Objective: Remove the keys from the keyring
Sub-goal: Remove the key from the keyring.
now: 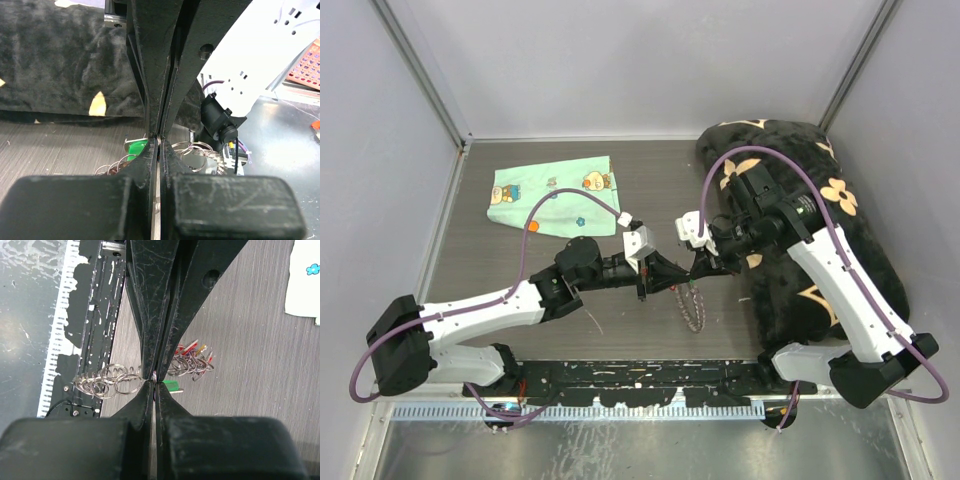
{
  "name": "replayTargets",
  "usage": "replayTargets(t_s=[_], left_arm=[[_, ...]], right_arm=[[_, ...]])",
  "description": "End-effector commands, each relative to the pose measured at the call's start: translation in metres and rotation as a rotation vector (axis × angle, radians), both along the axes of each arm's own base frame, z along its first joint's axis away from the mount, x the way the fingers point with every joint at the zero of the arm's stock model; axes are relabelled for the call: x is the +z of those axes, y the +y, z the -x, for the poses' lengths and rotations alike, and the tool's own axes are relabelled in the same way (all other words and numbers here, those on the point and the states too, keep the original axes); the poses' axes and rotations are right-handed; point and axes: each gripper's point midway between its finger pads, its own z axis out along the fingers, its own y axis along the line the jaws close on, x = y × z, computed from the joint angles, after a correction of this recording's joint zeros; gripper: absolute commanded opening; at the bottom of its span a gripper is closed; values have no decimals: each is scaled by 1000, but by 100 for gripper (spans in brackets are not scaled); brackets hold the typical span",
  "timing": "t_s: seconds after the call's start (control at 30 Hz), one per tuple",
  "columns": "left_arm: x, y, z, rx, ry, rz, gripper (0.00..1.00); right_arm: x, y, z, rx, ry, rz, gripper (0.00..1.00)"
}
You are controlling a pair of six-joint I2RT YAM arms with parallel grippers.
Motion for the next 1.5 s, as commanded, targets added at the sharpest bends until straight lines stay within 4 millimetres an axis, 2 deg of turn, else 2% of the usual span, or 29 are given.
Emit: replayTargets(t_s=[0.0,0.23,0.53,0.8,1.0,1.23,1.47], left_arm=[[41,5,-1,17,-40,90,0],[48,12,0,36,-32,132,0],[53,20,7,23,-4,206,0],[68,29,18,-14,12,335,0],[71,33,23,-31,23,361,0],[71,34,25,-39,31,364,0],[72,31,27,-55,37,361,0]], right_arm=[[19,8,8,41,-33,-109,8],[21,5,11,32,-2,-180,20],[36,-2,16,4,-15,-307,54],[40,0,18,28,-102,-432,73],[57,4,9,76,-213,-467,74],[54,6,19,158,-229,-493,51],[44,9,21,184,-244,-458,42]])
